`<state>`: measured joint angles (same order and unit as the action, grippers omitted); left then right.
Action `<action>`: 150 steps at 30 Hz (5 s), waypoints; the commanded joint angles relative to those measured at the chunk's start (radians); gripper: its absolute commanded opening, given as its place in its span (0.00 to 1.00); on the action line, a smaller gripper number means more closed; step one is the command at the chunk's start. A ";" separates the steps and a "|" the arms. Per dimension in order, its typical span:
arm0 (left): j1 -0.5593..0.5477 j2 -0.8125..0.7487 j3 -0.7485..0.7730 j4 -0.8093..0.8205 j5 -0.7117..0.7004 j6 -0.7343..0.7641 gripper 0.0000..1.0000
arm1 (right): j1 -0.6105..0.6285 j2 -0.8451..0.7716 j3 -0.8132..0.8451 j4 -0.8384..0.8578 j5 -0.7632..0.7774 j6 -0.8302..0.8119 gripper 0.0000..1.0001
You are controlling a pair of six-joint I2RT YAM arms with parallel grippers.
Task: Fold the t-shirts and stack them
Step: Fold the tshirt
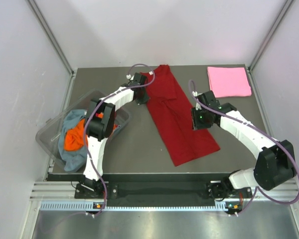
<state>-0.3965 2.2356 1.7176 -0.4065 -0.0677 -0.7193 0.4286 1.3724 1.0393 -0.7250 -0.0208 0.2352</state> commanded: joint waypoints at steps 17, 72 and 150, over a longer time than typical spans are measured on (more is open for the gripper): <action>0.062 0.073 0.205 -0.127 -0.017 0.115 0.16 | -0.116 -0.154 -0.225 -0.004 -0.060 0.088 0.30; -0.711 -0.667 -0.909 0.238 -0.130 -0.347 0.39 | -0.269 -0.200 -0.191 0.024 -0.223 0.159 0.17; -0.763 -1.067 -1.191 -0.071 -0.106 -0.451 0.35 | 0.237 -0.435 -0.647 0.156 -0.212 0.576 0.29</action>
<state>-1.1549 1.1679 0.5362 -0.5213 -0.1757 -1.1580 0.6434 0.9401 0.3912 -0.6010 -0.2375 0.7975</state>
